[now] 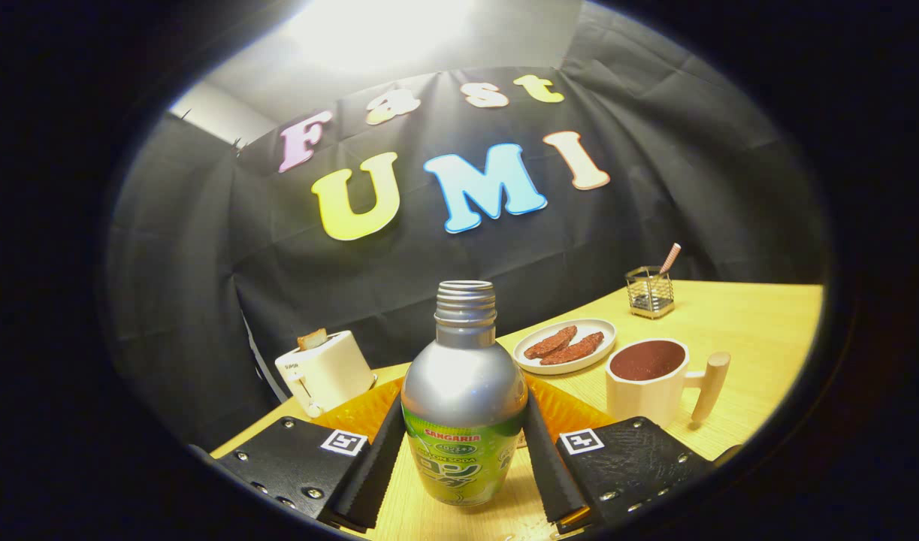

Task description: Take the bottle from table, then pour the juice into the cup, finally place the bottle on the coaster

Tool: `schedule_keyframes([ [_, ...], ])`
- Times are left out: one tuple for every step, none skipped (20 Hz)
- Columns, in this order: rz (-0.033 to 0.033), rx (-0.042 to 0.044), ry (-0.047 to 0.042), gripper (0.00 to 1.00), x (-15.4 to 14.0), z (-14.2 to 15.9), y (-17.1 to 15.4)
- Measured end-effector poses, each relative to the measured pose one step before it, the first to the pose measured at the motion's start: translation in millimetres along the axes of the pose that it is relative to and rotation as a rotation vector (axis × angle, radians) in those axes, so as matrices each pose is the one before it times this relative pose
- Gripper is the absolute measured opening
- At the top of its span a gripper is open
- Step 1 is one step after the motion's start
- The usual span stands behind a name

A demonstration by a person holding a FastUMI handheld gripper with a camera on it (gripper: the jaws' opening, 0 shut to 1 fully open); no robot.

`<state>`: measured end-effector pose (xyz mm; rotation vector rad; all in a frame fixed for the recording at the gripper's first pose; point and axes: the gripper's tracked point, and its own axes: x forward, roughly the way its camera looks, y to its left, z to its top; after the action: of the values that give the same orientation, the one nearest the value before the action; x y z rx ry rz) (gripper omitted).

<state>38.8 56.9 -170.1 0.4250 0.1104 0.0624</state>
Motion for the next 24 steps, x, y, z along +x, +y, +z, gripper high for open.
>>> schedule_keyframes([
  [0.00205,0.03023,0.00217,0.78,2.55,0.12,-3.67],
  [0.00662,0.03072,0.00074,0.78,1.58,0.4,-3.0],
  [0.00997,0.03163,0.00349,0.78,2.95,1.38,-1.98],
  [0.01164,0.03275,0.00208,0.78,2.99,1.17,-0.85],
  [0.00872,0.03491,0.0001,0.78,2.06,1.68,-0.71],
  [0.00774,0.03225,0.00237,0.78,2.12,0.35,-1.2],
  [0.00417,0.0297,0.00231,0.78,2.14,0.99,-1.05],
  [0.00083,0.02836,-0.00012,0.78,1.77,1.55,-1.72],
  [-0.00066,0.03013,-0.00076,0.78,2.4,1.54,-1.78],
  [0.00224,0.0279,0.00096,0.77,0.87,0.22,-1.71],
  [0.00164,0.02588,0.00249,0.77,0.98,0.72,-1.31],
  [0.00141,0.0263,0.00111,0.77,0.74,-0.38,-1.42],
  [0.00425,0.0286,-0.00032,0.77,0.94,0.34,-0.77],
  [0.00514,0.0333,-0.00241,0.77,0.16,1.61,0.07],
  [0.00488,0.03998,-0.00463,0.77,1.0,1.66,-0.35],
  [0.00845,0.04713,-0.00513,0.77,1.04,0.88,-0.03],
  [0.00618,0.04438,-0.00549,0.77,1.39,1.44,0.19],
  [0.00094,0.03727,-0.00686,0.77,1.4,1.07,-1.02],
  [-0.00206,0.02706,-0.00317,0.77,1.26,-0.07,-1.72],
  [0.00339,0.02931,-0.00437,0.77,-0.03,-0.02,0.01],
  [0.00938,0.0334,-0.00379,0.77,-0.15,1.08,0.1],
  [0.00896,0.03582,-0.0077,0.77,-1.16,1.38,0.05],
  [0.00468,0.03188,-0.00706,0.77,-0.08,1.96,-1.46],
  [-0.00093,0.02802,-0.00527,0.77,1.78,1.44,-2.3],
])
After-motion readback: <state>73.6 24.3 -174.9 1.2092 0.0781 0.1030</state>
